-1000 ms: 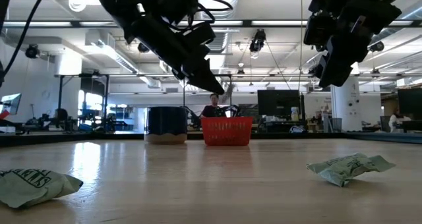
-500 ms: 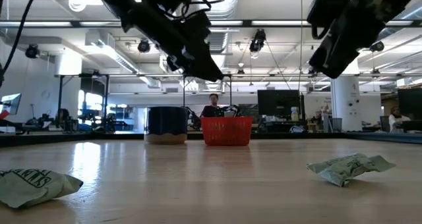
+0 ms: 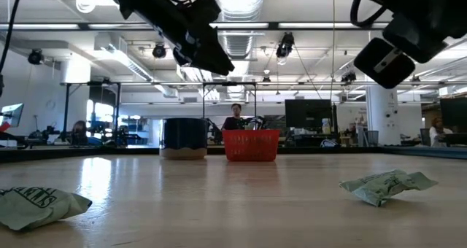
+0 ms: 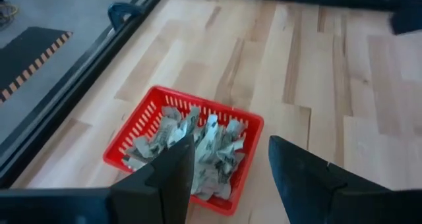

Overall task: Pick and place Stevia / Truvia into bins
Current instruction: Put the stevia packet into the basket

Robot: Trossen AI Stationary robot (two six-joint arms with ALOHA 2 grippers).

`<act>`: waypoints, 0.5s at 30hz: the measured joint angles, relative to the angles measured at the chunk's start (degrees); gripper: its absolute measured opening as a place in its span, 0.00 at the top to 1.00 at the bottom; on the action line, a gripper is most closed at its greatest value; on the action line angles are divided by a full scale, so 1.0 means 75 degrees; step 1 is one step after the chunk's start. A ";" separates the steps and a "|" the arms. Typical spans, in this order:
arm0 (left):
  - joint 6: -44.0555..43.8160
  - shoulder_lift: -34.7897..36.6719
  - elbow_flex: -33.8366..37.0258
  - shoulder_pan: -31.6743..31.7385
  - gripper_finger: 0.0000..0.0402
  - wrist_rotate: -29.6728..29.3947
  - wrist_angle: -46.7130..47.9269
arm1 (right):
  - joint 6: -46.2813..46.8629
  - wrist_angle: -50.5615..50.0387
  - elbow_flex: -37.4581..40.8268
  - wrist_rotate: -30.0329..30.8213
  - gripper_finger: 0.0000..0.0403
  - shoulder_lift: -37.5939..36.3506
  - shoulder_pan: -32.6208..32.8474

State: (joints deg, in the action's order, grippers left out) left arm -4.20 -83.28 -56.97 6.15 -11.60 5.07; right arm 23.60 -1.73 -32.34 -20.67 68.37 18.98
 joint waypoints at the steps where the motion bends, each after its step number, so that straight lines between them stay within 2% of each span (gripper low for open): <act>1: 0.0005 0.0002 0.0000 0.0000 0.56 -0.0002 0.0047 | 0.0038 0.0225 0.0000 0.0018 0.84 0.0163 0.0148; 6: 0.0004 0.0002 0.0015 -0.0010 0.56 0.0008 0.0424 | 0.0107 0.1164 -0.0159 0.0454 0.84 0.1113 0.0877; 15: 0.0004 0.0002 0.0029 -0.0028 0.56 0.0114 0.1146 | 0.0404 0.0860 -0.1023 0.2076 0.84 0.2638 0.1907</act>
State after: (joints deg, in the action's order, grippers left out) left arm -4.17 -83.26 -56.75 5.95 -10.74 13.67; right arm 26.63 4.72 -40.01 -5.09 88.15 33.29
